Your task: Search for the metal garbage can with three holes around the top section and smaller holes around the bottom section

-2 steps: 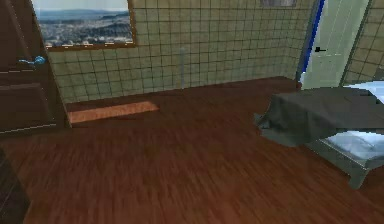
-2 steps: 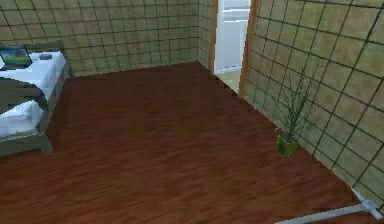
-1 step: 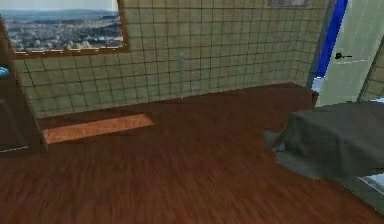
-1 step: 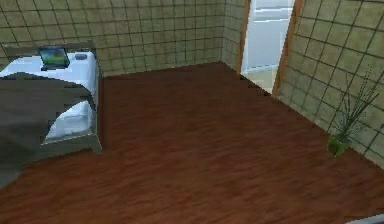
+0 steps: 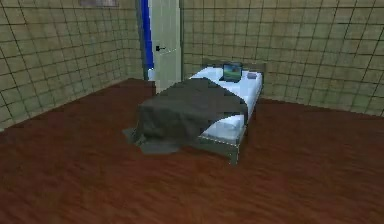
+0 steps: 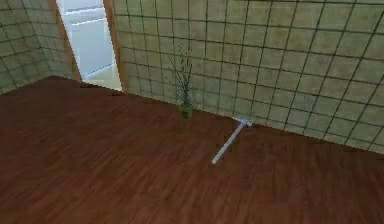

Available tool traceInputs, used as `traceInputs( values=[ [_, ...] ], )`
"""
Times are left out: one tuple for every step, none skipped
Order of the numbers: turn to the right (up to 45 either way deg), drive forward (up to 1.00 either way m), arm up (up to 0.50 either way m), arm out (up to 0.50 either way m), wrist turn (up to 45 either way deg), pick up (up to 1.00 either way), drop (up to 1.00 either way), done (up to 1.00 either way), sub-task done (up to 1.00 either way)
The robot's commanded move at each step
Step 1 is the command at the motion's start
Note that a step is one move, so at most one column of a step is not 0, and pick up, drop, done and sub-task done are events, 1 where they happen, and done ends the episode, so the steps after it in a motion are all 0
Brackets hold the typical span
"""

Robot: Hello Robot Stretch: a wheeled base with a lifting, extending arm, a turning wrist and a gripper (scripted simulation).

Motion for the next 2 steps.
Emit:
traceInputs(
  values=[
    [45.0, 0.00, 0.00, 0.00, 0.0, 0.00, 0.00, 0.00, 0.00],
    [21.0, 0.00, 0.00, 0.00, 0.0, 0.00, 0.00, 0.00, 0.00]
  ],
)
